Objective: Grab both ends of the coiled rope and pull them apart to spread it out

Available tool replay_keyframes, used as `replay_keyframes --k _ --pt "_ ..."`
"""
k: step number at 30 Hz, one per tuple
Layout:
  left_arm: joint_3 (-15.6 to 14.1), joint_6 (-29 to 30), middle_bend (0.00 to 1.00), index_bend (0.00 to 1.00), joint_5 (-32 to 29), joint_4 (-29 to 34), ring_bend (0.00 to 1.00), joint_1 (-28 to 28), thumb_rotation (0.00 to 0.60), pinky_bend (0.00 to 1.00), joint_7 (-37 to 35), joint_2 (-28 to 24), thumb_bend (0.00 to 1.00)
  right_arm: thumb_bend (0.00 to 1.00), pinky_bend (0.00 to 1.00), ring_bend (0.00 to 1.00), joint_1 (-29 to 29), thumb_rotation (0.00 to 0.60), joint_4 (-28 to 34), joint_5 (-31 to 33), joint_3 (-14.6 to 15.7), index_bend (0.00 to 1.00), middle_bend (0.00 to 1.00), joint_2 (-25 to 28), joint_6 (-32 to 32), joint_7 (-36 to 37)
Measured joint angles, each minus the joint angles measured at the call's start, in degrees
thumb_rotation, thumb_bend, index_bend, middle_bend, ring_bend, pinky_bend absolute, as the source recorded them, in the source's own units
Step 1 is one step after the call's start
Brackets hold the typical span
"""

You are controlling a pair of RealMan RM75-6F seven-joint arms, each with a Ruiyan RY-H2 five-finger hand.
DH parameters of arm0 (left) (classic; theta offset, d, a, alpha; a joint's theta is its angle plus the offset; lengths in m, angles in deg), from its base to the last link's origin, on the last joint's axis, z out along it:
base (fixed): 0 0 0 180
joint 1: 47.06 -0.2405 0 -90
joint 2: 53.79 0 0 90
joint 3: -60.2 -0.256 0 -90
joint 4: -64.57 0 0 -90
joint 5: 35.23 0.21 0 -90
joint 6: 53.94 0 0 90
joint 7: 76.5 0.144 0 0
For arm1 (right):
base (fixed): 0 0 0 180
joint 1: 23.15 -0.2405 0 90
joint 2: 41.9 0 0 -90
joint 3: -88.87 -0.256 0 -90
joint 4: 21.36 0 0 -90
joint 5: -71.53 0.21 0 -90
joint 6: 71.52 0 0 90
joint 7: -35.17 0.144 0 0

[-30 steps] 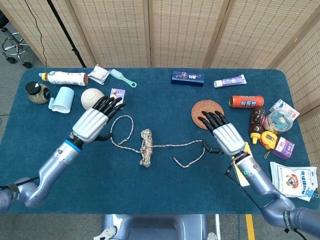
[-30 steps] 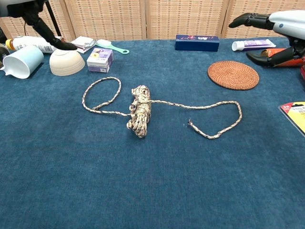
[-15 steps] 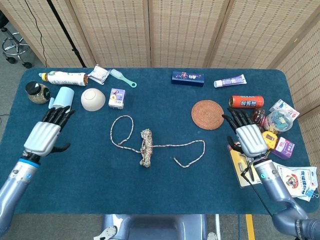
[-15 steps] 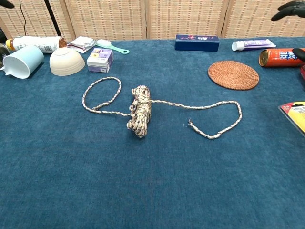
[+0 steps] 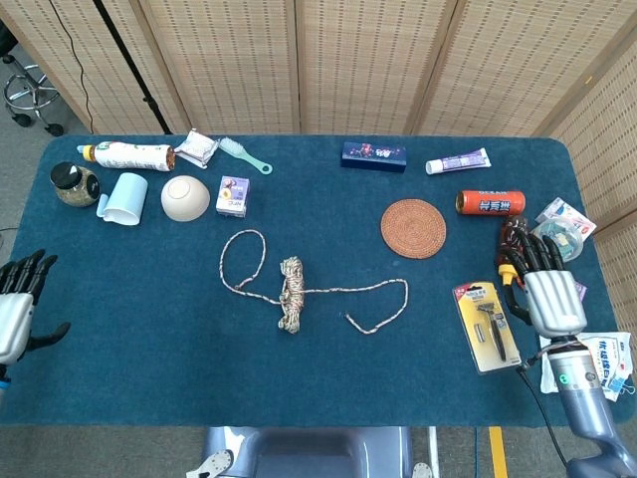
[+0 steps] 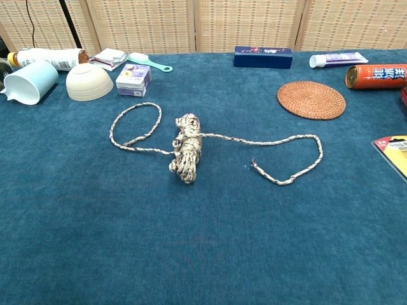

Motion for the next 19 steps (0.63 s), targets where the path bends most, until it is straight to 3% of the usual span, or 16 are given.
replay_keyframes --k 9,19 --pt "-2.6 9.3 0.00 0.00 5.7 -3.9 0.00 -8.4 0.600 0.00 -3.1 2.8 0.19 0.54 0.00 0.00 8.6 0.600 3.9 1.5 2.8 0.21 0.04 2.1 7.0 -2.8" --pt "-1.8 8.5 0.00 0.00 8.4 -1.2 0.00 -8.5 0.600 0.00 -1.4 2.2 0.19 0.54 0.00 0.00 10.8 0.600 4.2 1.2 2.9 0.24 0.06 2.6 7.1 -0.8"
